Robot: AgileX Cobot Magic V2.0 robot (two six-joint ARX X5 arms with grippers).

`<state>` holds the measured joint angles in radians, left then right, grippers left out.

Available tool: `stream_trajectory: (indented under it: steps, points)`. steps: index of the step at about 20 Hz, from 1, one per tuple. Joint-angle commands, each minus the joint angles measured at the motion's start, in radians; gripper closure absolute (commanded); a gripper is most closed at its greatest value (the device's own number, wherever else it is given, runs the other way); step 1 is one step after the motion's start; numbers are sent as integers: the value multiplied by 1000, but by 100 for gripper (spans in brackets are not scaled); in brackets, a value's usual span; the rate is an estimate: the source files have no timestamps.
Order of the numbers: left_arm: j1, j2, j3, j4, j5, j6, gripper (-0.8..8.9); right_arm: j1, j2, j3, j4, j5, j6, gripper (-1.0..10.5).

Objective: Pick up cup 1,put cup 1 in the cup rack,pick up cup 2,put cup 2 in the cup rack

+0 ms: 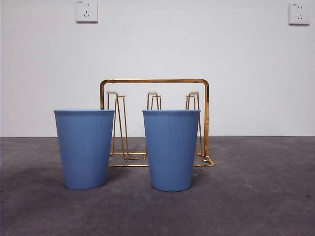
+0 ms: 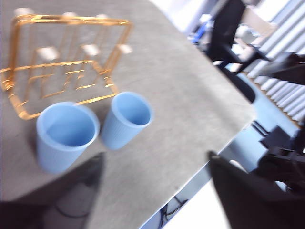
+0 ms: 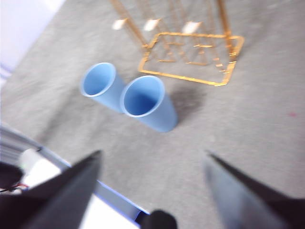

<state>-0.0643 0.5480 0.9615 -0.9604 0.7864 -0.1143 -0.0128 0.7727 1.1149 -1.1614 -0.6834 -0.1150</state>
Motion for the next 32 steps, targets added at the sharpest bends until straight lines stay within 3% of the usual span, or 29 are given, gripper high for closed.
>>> stream_trajectory:
  steps: [1,6,10,16,18,23,29,32]
  points:
    - [-27,14,2,38,31,-32,157,28,37,16,6,-9,10,352]
    - [-87,60,3,65,40,-43,157,156,176,92,29,37,30,352]
    - [-126,98,4,92,41,-47,157,307,340,183,73,208,88,352]
    - [-134,133,4,167,87,-117,157,510,649,263,169,444,175,365]
    - [-134,133,4,183,103,-126,157,549,739,264,213,465,196,415]
    - [-134,135,4,199,137,-148,157,595,915,264,258,529,229,419]
    - [-146,137,4,199,137,-156,157,597,1020,264,275,531,246,778]
    - [-159,148,4,211,137,-174,157,597,1038,263,282,494,240,887]
